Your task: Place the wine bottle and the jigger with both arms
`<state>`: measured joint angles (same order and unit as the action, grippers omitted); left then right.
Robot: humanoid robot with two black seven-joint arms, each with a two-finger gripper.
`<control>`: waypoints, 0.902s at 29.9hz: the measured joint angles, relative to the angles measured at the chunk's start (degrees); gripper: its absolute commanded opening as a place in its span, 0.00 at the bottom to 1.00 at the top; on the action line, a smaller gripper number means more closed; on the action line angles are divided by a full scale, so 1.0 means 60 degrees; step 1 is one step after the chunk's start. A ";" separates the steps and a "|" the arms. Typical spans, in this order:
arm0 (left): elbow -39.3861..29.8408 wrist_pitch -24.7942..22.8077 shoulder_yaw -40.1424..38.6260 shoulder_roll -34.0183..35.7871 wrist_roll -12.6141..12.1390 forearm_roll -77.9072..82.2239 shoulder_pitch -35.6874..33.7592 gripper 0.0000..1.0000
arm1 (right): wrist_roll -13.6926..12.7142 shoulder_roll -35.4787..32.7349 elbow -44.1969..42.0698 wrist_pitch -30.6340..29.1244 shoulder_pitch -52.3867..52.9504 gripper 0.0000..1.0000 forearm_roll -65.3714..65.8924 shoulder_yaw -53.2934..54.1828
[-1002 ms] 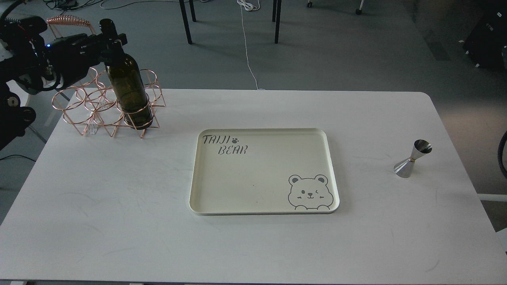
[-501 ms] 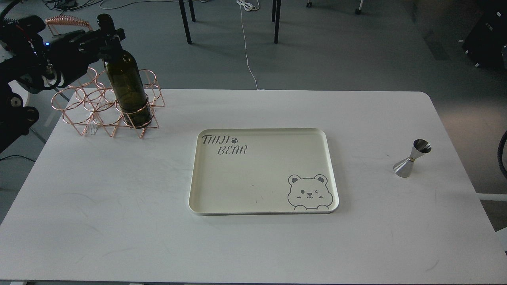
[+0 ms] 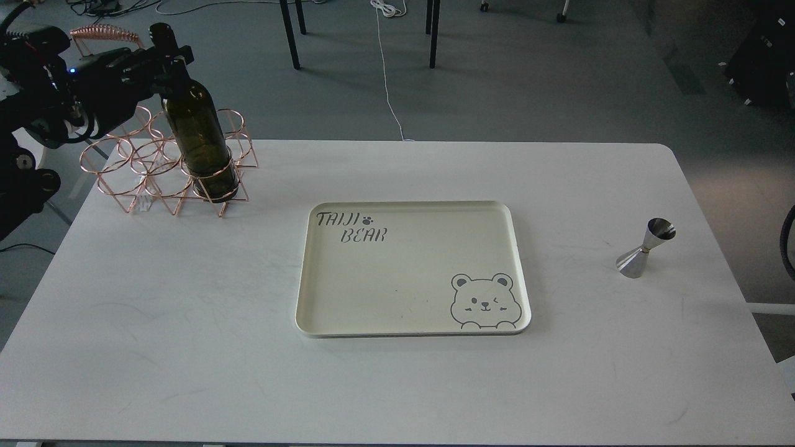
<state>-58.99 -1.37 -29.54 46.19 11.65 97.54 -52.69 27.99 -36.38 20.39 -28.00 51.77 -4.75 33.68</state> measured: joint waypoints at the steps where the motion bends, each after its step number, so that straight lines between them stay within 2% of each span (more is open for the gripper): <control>1: 0.0002 0.0000 0.0001 -0.0001 0.0001 -0.0001 -0.0003 0.31 | 0.0000 0.0000 0.0000 0.0000 0.0001 0.79 0.0000 -0.0001; 3: 0.0003 0.0002 0.0001 -0.0004 0.0001 -0.0022 -0.0003 0.45 | 0.0000 0.0000 0.0000 0.0000 0.0005 0.79 0.0000 -0.0003; 5: 0.0000 0.0014 0.0000 -0.0013 0.0002 -0.0060 -0.0005 0.76 | 0.0000 0.0000 0.0001 0.0000 0.0012 0.79 0.0000 -0.0003; 6: -0.0002 0.0026 -0.0003 -0.0018 -0.0007 -0.0070 -0.0013 0.83 | 0.0001 0.0000 0.0002 0.0000 0.0015 0.79 0.0000 -0.0004; 15: 0.0068 0.0179 -0.0014 -0.0133 -0.0039 -0.0073 0.0005 0.84 | 0.0004 0.0000 0.0001 0.0000 0.0016 0.79 0.0000 -0.0004; 19: 0.0128 0.0196 -0.0060 -0.0139 -0.0040 -0.0090 0.0005 0.95 | 0.0004 0.0000 0.0000 0.0000 0.0016 0.79 0.0000 -0.0004; 21: 0.0162 0.0266 -0.0143 -0.0139 -0.0068 -0.0280 -0.0042 0.96 | 0.0004 0.0000 0.0000 0.0000 0.0016 0.79 0.0000 -0.0004; 27: 0.0405 0.0439 -0.0187 0.0184 0.0017 -0.2942 -0.0336 0.97 | 0.0004 -0.0003 0.0000 0.0000 -0.0005 0.79 0.0000 -0.0004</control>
<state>-56.57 1.27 -30.66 47.29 11.76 79.89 -54.71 28.01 -36.40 20.39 -28.00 51.74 -4.75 33.66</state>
